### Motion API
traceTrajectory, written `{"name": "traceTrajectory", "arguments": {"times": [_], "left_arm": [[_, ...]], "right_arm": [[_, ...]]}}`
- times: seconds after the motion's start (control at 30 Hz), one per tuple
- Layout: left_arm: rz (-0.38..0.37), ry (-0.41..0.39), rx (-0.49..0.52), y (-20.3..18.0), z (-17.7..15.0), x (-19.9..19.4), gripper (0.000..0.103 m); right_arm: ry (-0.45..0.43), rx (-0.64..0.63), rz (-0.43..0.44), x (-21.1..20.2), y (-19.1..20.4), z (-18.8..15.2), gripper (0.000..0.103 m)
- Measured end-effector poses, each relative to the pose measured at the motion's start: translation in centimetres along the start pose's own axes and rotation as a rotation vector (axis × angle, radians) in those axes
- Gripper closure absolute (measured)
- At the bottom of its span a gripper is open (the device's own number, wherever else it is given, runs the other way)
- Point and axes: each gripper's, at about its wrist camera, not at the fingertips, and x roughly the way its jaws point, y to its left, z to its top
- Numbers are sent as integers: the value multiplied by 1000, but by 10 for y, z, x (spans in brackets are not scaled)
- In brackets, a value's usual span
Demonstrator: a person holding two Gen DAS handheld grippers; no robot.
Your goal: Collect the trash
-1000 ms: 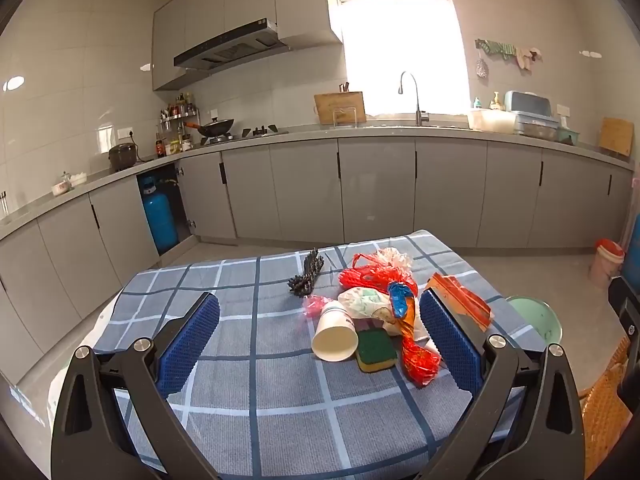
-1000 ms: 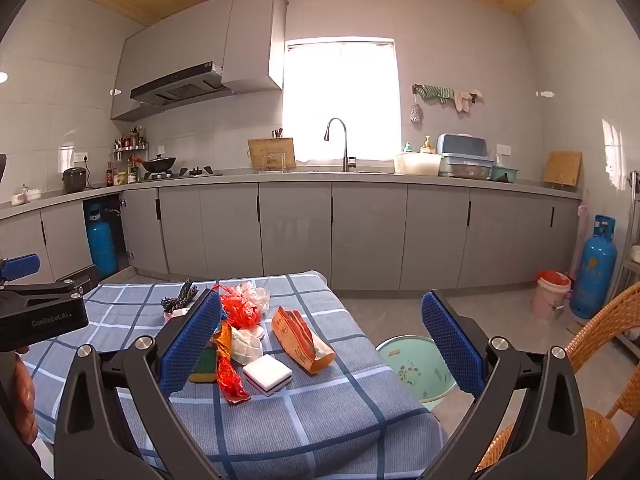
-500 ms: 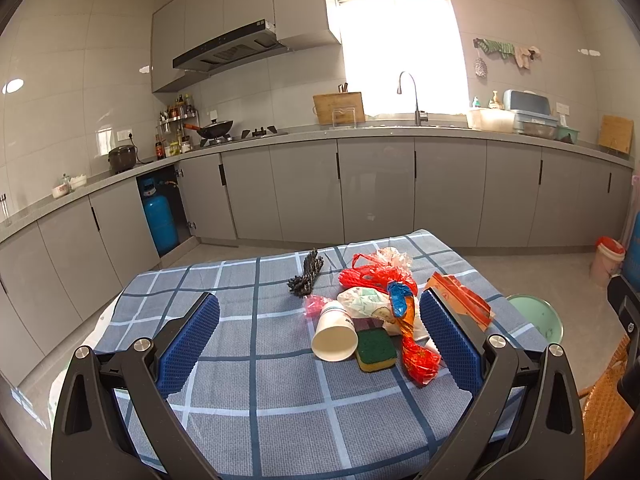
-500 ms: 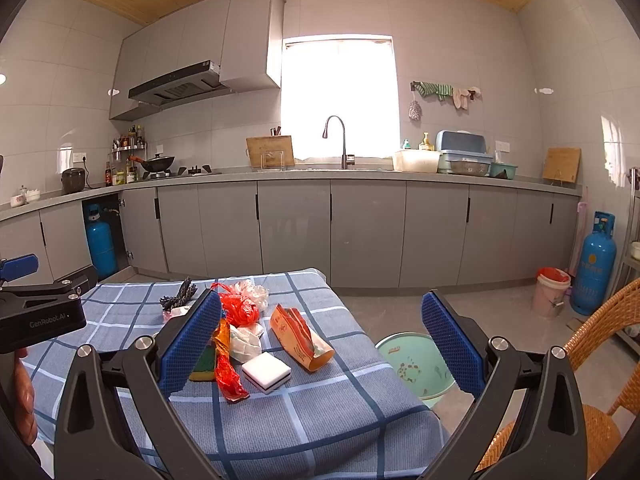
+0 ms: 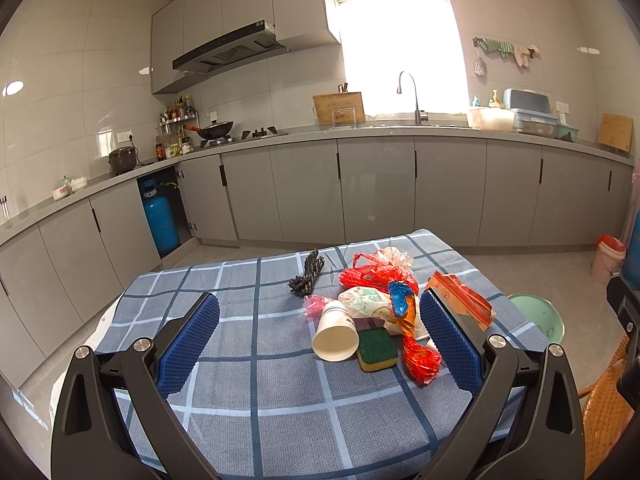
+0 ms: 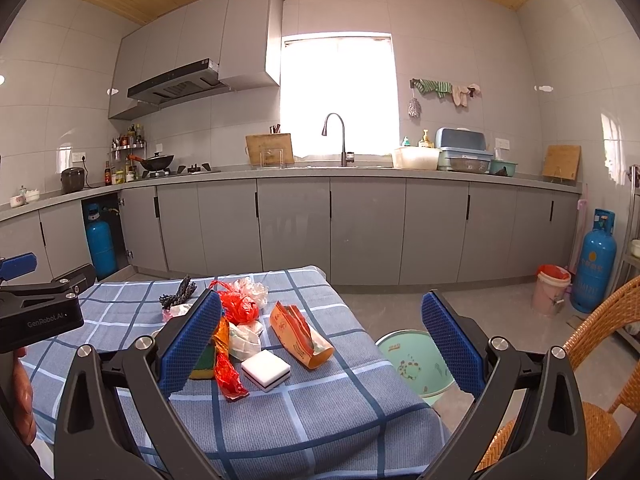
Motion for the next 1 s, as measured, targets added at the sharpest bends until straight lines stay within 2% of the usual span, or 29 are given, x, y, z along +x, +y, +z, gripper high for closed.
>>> {"name": "traceTrajectory", "arguments": {"times": [1.0], "left_arm": [[1, 0, 12, -4, 0, -3, 4]], "right_arm": [[7, 4, -1, 3, 0, -7, 5]]}}
